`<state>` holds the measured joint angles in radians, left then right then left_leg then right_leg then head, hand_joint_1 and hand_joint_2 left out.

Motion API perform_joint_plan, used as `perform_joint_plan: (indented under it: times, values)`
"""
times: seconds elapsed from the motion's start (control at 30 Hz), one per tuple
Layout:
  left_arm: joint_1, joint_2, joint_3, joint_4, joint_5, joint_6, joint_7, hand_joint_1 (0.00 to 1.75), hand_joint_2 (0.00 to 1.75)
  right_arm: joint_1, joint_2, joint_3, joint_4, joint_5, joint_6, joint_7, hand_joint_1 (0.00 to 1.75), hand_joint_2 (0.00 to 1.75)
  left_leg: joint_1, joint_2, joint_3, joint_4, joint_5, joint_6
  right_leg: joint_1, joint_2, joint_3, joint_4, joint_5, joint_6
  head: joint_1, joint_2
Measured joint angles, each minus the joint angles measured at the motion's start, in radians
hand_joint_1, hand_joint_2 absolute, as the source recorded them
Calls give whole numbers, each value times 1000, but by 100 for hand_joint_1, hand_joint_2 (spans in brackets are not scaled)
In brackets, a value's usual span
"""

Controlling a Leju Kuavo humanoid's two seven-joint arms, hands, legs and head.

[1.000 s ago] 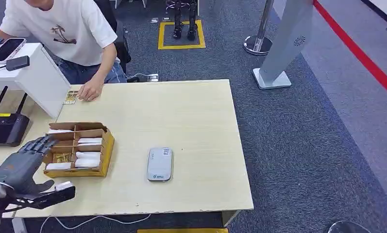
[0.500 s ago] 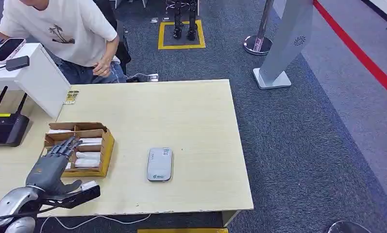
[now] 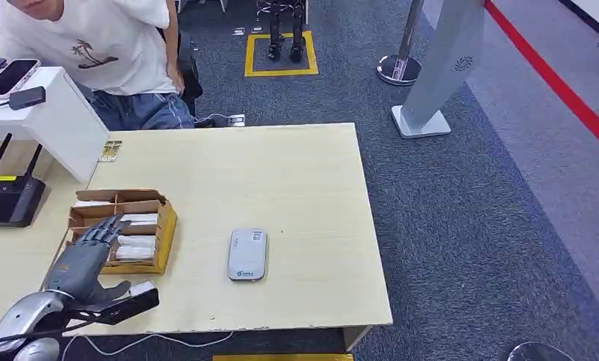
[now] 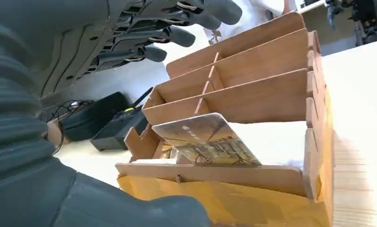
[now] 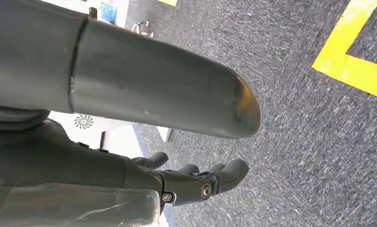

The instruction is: Pass the card to the sensor for recognition and then transmit it.

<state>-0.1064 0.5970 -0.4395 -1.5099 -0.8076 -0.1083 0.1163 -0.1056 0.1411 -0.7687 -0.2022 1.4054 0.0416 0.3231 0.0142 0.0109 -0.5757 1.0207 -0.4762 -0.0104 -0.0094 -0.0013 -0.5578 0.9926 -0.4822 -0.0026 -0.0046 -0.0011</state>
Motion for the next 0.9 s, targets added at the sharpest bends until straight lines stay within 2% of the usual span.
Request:
perform_joint_plan:
  times: [0.5,0.9]
  values:
    - [5,61,4,-6,24,-35,21,0,175,1,0,0,0,-1,0,0,0,0,0,0,0,0,0,0,0,0,0,0,0,0,0,0]
    - [16,58,5,-9,24,-35,21,0,175,1,0,2,0,-1,0,3,0,0,0,0,0,0,0,0,0,0,0,0,0,0,0,0]
